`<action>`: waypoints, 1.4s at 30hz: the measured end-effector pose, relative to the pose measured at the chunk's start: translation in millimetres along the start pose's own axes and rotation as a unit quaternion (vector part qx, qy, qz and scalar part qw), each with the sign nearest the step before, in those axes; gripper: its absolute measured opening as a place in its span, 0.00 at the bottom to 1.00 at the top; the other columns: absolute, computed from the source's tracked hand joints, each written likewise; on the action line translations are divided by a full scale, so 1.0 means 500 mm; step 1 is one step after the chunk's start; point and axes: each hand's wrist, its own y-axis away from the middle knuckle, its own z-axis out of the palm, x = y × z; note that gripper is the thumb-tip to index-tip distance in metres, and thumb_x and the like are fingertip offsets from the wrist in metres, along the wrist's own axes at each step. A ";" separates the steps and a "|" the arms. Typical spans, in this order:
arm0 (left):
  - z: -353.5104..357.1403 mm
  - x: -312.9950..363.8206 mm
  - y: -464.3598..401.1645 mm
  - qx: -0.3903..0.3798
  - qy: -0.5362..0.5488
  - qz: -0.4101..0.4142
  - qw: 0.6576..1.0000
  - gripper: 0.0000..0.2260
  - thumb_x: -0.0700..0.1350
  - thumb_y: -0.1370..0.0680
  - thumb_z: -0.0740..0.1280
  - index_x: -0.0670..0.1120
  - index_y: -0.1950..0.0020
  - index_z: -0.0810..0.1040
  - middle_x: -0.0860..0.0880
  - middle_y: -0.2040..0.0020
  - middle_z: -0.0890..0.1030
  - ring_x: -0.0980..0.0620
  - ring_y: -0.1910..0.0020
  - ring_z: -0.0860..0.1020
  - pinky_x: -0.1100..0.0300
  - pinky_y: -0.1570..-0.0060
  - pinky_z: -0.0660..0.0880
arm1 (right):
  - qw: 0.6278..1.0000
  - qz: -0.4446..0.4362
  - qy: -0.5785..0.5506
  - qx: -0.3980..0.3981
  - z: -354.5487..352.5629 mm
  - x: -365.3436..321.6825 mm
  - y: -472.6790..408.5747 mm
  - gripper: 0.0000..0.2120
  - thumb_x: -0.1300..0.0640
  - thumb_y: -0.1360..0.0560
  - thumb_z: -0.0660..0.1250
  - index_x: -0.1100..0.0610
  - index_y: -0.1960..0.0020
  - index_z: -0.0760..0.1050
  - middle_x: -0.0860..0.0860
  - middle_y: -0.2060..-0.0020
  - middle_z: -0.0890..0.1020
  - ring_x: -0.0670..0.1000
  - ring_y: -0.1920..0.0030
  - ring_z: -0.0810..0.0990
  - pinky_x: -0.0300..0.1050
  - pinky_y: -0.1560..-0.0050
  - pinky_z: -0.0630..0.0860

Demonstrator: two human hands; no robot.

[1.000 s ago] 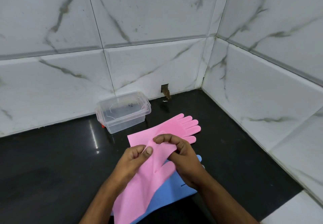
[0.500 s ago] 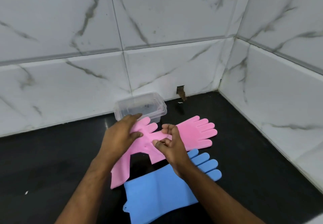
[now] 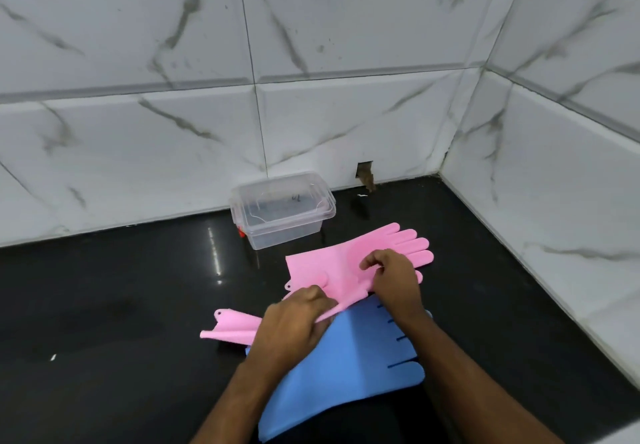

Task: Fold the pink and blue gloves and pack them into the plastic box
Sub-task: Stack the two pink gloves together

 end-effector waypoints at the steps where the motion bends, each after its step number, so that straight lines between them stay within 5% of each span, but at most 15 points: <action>1: 0.009 0.006 -0.004 -0.015 -0.019 0.011 1.000 0.15 0.55 0.18 0.58 0.61 0.32 0.75 0.60 0.38 0.75 0.58 0.37 0.74 0.59 0.55 0.74 | 0.996 0.016 0.084 0.020 -0.008 0.015 -0.008 0.16 0.68 0.25 0.62 0.54 0.44 0.83 0.54 0.44 0.82 0.56 0.43 0.79 0.54 0.42 0.77; 3: 0.025 0.016 -0.014 -0.041 -0.057 0.037 0.997 0.17 0.53 0.17 0.56 0.61 0.30 0.74 0.60 0.35 0.75 0.56 0.34 0.72 0.58 0.57 0.71 | 0.970 0.072 0.231 0.020 -0.022 0.043 -0.024 0.21 0.51 0.20 0.65 0.54 0.28 0.70 0.58 0.30 0.71 0.60 0.32 0.72 0.56 0.35 0.72; 6: 0.037 0.020 -0.024 -0.063 -0.063 0.049 0.995 0.17 0.52 0.17 0.56 0.61 0.29 0.74 0.61 0.32 0.76 0.57 0.32 0.72 0.57 0.52 0.75 | 0.961 0.162 0.223 -0.020 -0.033 0.067 -0.052 0.41 0.39 0.23 0.69 0.59 0.22 0.55 0.63 0.28 0.64 0.62 0.32 0.71 0.55 0.35 0.72; 11: 0.045 0.007 -0.028 -0.068 -0.016 0.053 0.996 0.17 0.49 0.19 0.61 0.57 0.32 0.81 0.59 0.32 0.80 0.56 0.31 0.76 0.61 0.35 0.72 | 0.972 0.181 0.146 -0.037 -0.029 0.075 -0.086 0.34 0.45 0.25 0.74 0.64 0.30 0.65 0.62 0.36 0.73 0.60 0.41 0.79 0.50 0.43 0.76; 17: 0.056 -0.006 -0.030 -0.095 0.008 0.066 0.993 0.31 0.33 0.24 0.59 0.55 0.24 0.73 0.56 0.23 0.71 0.54 0.20 0.64 0.62 0.21 0.56 | 0.967 0.171 0.181 -0.048 -0.041 0.075 -0.098 0.23 0.41 0.25 0.72 0.52 0.36 0.78 0.57 0.36 0.74 0.57 0.37 0.71 0.49 0.39 0.71; 21: 0.046 -0.002 -0.016 -0.050 0.014 0.053 0.997 0.28 0.34 0.23 0.64 0.56 0.26 0.75 0.58 0.26 0.75 0.56 0.25 0.71 0.65 0.29 0.65 | 0.968 0.155 0.199 -0.011 -0.037 0.061 -0.082 0.21 0.44 0.25 0.73 0.51 0.36 0.76 0.56 0.36 0.70 0.56 0.38 0.72 0.50 0.39 0.74; 24: 0.033 0.008 -0.008 0.037 -0.025 0.057 0.997 0.23 0.40 0.31 0.77 0.58 0.39 0.85 0.59 0.44 0.87 0.56 0.49 0.86 0.66 0.56 0.78 | 0.984 0.014 0.178 0.028 -0.045 0.037 -0.057 0.15 0.52 0.22 0.71 0.51 0.36 0.76 0.53 0.35 0.72 0.52 0.37 0.74 0.50 0.37 0.76; 26: 0.008 0.016 -0.019 0.029 -0.044 0.013 0.999 0.18 0.47 0.22 0.69 0.63 0.35 0.81 0.62 0.39 0.84 0.55 0.43 0.84 0.61 0.50 0.78 | 0.992 -0.084 -0.013 -0.096 -0.054 0.027 -0.038 0.11 0.59 0.19 0.67 0.53 0.38 0.79 0.50 0.38 0.78 0.47 0.39 0.76 0.48 0.35 0.75; 28: -0.002 0.003 -0.032 0.018 -0.031 -0.022 0.999 0.17 0.51 0.19 0.63 0.65 0.31 0.74 0.61 0.36 0.82 0.51 0.39 0.81 0.56 0.46 0.76 | 0.934 -0.112 -0.165 -0.298 -0.067 0.017 -0.005 0.12 0.55 0.18 0.65 0.52 0.35 0.79 0.44 0.38 0.81 0.41 0.38 0.77 0.39 0.36 0.73; 30: -0.023 -0.005 -0.049 0.015 -0.017 -0.029 0.999 0.15 0.51 0.19 0.61 0.65 0.34 0.73 0.58 0.42 0.84 0.50 0.44 0.82 0.55 0.51 0.76 | 0.886 -0.118 -0.212 -0.394 -0.064 0.018 0.026 0.23 0.48 0.21 0.70 0.50 0.27 0.73 0.43 0.32 0.78 0.41 0.32 0.75 0.36 0.33 0.71; 33: -0.047 -0.008 -0.073 0.003 0.013 -0.035 0.999 0.10 0.54 0.18 0.61 0.63 0.39 0.77 0.57 0.50 0.85 0.51 0.50 0.82 0.55 0.55 0.76 | 0.912 -0.139 -0.189 -0.336 -0.036 0.021 0.043 0.32 0.51 0.27 0.77 0.51 0.26 0.71 0.44 0.32 0.78 0.44 0.32 0.75 0.42 0.32 0.72; 36: -0.061 0.000 -0.099 0.000 0.006 -0.028 1.000 0.08 0.56 0.18 0.62 0.63 0.41 0.78 0.58 0.52 0.85 0.53 0.52 0.82 0.55 0.55 0.76 | 0.951 -0.138 -0.207 -0.181 -0.025 0.009 0.028 0.10 0.58 0.24 0.74 0.55 0.42 0.82 0.46 0.51 0.86 0.46 0.50 0.83 0.48 0.46 0.79; 39: -0.071 0.004 -0.113 0.012 0.082 -0.048 0.995 0.10 0.57 0.24 0.72 0.61 0.43 0.80 0.60 0.54 0.85 0.56 0.53 0.81 0.54 0.52 0.78 | 0.961 -0.138 -0.221 -0.090 -0.039 -0.003 0.002 0.06 0.66 0.24 0.71 0.56 0.52 0.84 0.40 0.60 0.85 0.40 0.57 0.82 0.35 0.54 0.76; 42: -0.084 -0.035 -0.103 -0.046 0.070 -0.126 0.988 0.15 0.63 0.31 0.76 0.60 0.49 0.80 0.61 0.57 0.84 0.58 0.56 0.81 0.56 0.56 0.78 | 0.963 -0.116 -0.237 -0.044 -0.074 -0.023 -0.029 0.07 0.63 0.24 0.72 0.52 0.52 0.84 0.37 0.59 0.85 0.39 0.56 0.83 0.30 0.54 0.76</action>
